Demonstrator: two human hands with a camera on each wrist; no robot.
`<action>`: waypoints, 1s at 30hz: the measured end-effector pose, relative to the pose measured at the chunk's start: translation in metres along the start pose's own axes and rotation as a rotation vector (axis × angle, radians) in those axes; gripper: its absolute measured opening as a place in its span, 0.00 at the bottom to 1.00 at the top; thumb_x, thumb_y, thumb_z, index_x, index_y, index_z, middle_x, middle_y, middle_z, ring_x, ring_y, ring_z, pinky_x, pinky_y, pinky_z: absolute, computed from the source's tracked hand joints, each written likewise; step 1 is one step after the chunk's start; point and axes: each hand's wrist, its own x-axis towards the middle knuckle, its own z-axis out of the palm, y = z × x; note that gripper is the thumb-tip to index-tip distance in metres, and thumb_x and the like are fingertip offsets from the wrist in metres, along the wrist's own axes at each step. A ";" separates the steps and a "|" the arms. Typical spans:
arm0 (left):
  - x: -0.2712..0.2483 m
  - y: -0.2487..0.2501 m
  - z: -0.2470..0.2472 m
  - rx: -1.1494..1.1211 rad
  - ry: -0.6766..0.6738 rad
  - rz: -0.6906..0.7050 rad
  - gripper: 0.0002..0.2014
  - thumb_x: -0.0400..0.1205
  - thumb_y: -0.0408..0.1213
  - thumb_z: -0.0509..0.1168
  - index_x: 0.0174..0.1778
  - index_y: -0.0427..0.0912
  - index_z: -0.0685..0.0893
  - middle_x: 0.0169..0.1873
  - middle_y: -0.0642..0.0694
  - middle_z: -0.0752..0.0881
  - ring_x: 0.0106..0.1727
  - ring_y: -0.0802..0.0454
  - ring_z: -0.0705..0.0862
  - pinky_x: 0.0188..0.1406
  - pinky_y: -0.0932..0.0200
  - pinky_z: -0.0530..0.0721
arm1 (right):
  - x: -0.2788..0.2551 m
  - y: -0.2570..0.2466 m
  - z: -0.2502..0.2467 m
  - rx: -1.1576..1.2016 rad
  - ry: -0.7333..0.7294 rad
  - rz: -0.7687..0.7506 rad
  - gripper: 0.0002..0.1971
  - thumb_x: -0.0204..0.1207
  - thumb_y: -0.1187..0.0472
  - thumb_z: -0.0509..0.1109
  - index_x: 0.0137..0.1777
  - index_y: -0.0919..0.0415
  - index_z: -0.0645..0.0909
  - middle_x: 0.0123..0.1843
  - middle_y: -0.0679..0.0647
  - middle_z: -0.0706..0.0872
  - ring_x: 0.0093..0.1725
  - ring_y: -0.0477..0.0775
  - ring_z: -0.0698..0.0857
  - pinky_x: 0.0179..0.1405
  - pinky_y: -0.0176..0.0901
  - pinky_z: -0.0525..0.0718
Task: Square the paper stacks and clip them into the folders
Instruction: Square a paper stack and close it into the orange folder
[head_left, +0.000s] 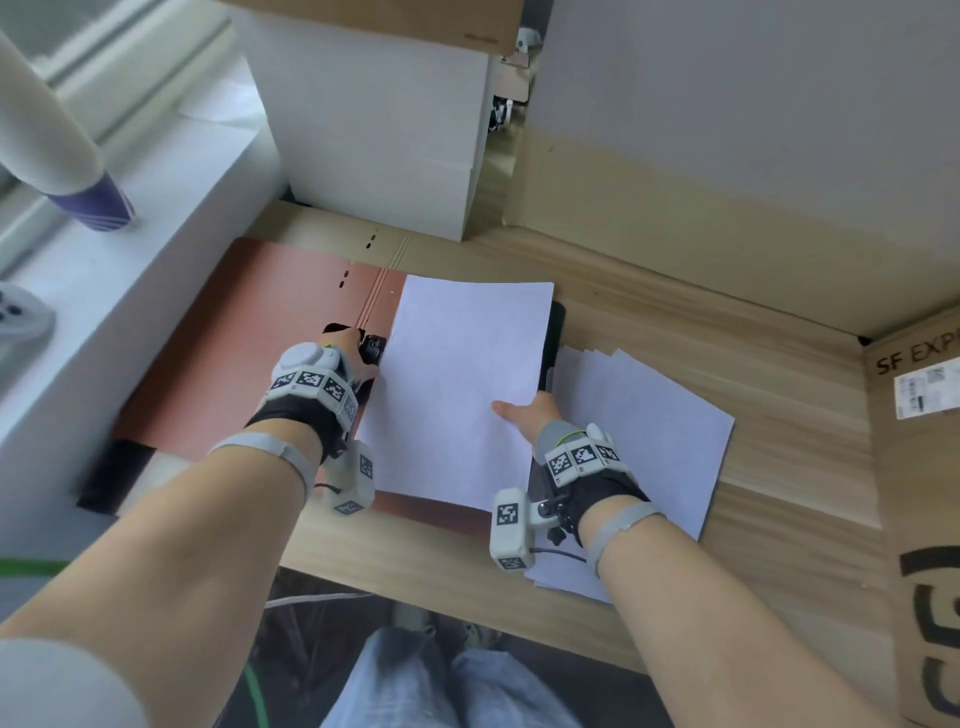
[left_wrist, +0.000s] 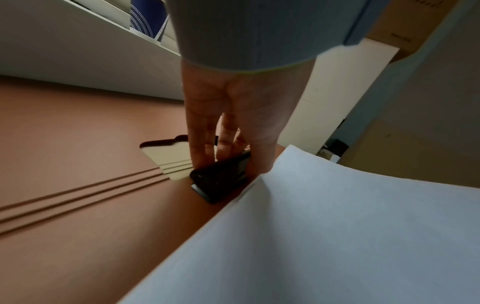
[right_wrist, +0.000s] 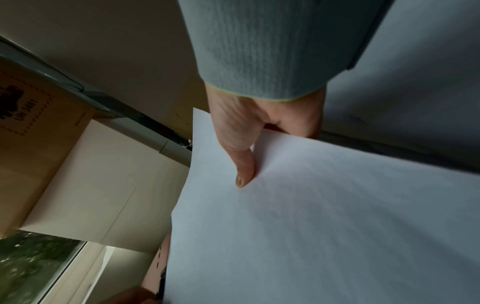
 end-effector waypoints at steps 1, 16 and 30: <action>0.000 0.002 -0.001 0.023 -0.012 0.008 0.09 0.78 0.33 0.64 0.36 0.36 0.71 0.42 0.38 0.75 0.40 0.43 0.73 0.38 0.56 0.69 | 0.000 0.001 0.000 0.001 0.005 -0.005 0.34 0.72 0.56 0.75 0.75 0.70 0.67 0.74 0.61 0.76 0.72 0.62 0.76 0.74 0.54 0.73; 0.019 -0.007 0.006 -0.086 0.005 0.080 0.21 0.81 0.36 0.60 0.23 0.43 0.62 0.25 0.47 0.68 0.36 0.46 0.68 0.39 0.56 0.64 | -0.011 -0.013 0.013 -0.094 0.045 0.003 0.32 0.75 0.55 0.71 0.74 0.71 0.66 0.75 0.63 0.74 0.73 0.63 0.75 0.69 0.49 0.74; 0.022 0.018 0.007 0.159 -0.070 -0.022 0.10 0.75 0.38 0.63 0.32 0.37 0.72 0.26 0.46 0.70 0.25 0.50 0.68 0.30 0.60 0.70 | -0.009 -0.016 0.005 -0.070 0.081 -0.016 0.28 0.73 0.54 0.72 0.70 0.67 0.73 0.70 0.61 0.80 0.67 0.63 0.80 0.66 0.48 0.79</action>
